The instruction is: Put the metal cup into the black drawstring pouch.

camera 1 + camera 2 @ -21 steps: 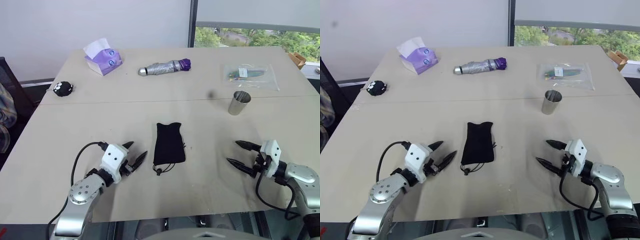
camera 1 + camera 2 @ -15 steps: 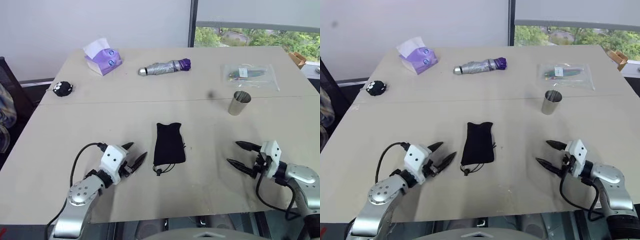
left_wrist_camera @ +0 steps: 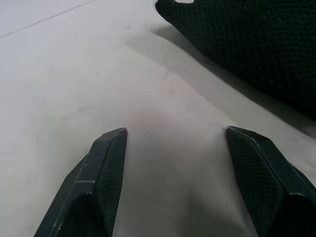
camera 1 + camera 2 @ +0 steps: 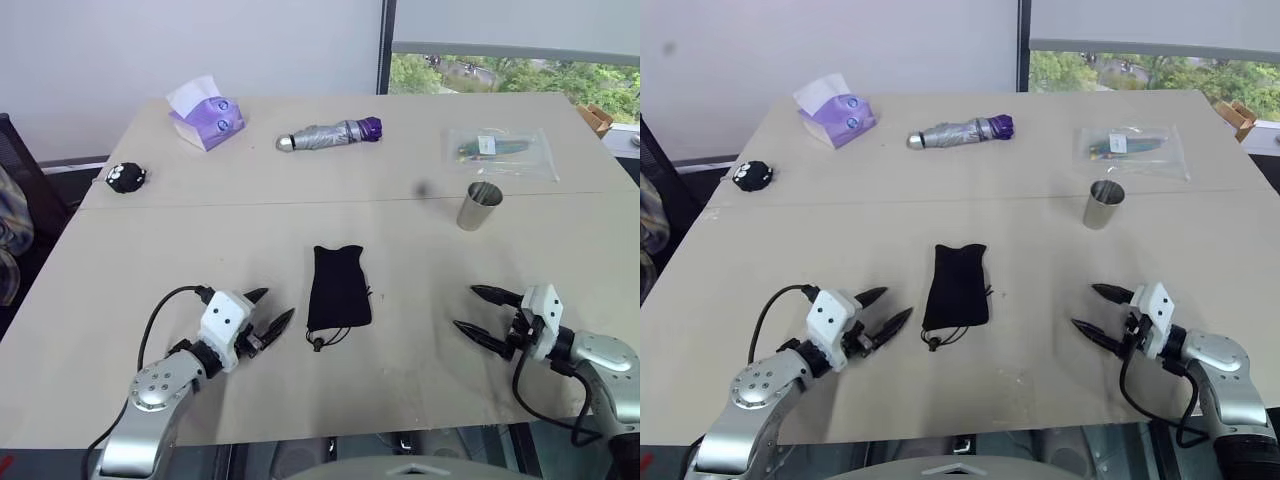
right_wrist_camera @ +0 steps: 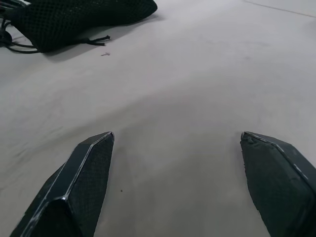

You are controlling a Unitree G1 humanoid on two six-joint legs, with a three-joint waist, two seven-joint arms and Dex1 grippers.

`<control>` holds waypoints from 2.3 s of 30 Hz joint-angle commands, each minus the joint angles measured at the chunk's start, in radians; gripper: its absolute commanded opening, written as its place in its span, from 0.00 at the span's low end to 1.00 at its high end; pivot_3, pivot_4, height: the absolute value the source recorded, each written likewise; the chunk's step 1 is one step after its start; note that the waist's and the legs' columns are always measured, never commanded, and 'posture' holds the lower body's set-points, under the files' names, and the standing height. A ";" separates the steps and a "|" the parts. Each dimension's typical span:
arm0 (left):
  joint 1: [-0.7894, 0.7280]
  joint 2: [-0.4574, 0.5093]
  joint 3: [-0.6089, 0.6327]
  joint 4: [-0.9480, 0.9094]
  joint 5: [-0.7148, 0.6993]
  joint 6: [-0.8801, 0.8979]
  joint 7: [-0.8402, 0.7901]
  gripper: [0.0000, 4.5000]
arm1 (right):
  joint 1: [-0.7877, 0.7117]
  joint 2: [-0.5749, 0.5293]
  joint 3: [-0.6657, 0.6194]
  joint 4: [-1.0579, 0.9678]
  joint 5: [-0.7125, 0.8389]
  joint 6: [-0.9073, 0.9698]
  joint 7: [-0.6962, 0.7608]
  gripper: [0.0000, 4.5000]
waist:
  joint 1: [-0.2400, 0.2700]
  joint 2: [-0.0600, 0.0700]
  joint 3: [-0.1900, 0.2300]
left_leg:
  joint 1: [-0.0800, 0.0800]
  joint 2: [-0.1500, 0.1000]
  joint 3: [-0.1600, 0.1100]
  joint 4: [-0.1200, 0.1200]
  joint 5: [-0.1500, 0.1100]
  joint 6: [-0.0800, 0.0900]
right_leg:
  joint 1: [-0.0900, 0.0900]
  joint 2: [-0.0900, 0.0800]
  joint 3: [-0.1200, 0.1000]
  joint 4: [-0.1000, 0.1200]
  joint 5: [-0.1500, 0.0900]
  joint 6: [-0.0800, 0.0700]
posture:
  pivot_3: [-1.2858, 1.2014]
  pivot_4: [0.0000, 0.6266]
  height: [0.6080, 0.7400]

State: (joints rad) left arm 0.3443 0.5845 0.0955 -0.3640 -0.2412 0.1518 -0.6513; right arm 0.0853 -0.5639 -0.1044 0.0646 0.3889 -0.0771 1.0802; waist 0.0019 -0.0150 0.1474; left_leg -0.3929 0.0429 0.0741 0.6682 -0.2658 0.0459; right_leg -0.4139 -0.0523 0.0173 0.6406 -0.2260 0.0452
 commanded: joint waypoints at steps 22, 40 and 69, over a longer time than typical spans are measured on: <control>-0.149 0.081 -0.176 -0.142 -0.010 0.141 -0.115 0.73 | 0.307 -0.099 0.025 -0.551 0.185 0.166 0.066 0.92 | 0.013 -0.004 0.002 | -0.002 0.000 -0.002 0.001 0.000 0.000 | -0.001 -0.001 -0.002 -0.001 0.000 0.000 | 0.52 0.24 1.00; -0.259 -0.009 -0.265 -0.042 0.074 0.091 -0.084 0.73 | 0.320 -0.086 0.011 -0.570 0.172 0.145 0.016 0.92 | 0.013 -0.004 0.002 | -0.003 -0.001 -0.002 0.001 0.000 0.000 | 0.000 0.000 -0.002 -0.002 0.000 0.000 | 0.52 0.24 1.00; -0.556 -0.293 -0.042 -0.072 -0.191 0.396 0.200 0.01 | -0.416 -0.203 0.124 -0.273 -0.339 0.342 -0.440 0.93 | 0.011 -0.006 0.003 | -0.005 -0.005 -0.003 0.003 0.000 0.000 | 0.000 0.003 -0.001 0.000 0.000 0.000 | 0.52 0.24 1.00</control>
State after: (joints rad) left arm -0.1946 0.3023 0.0295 -0.3843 -0.3977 0.5250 -0.4836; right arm -0.2927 -0.7418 -0.0035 -0.2699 0.1149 0.2897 0.6334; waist 0.0129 -0.0208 0.1501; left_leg -0.3981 0.0377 0.0707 0.6710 -0.2655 0.0461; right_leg -0.4138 -0.0495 0.0155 0.6394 -0.2257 0.0457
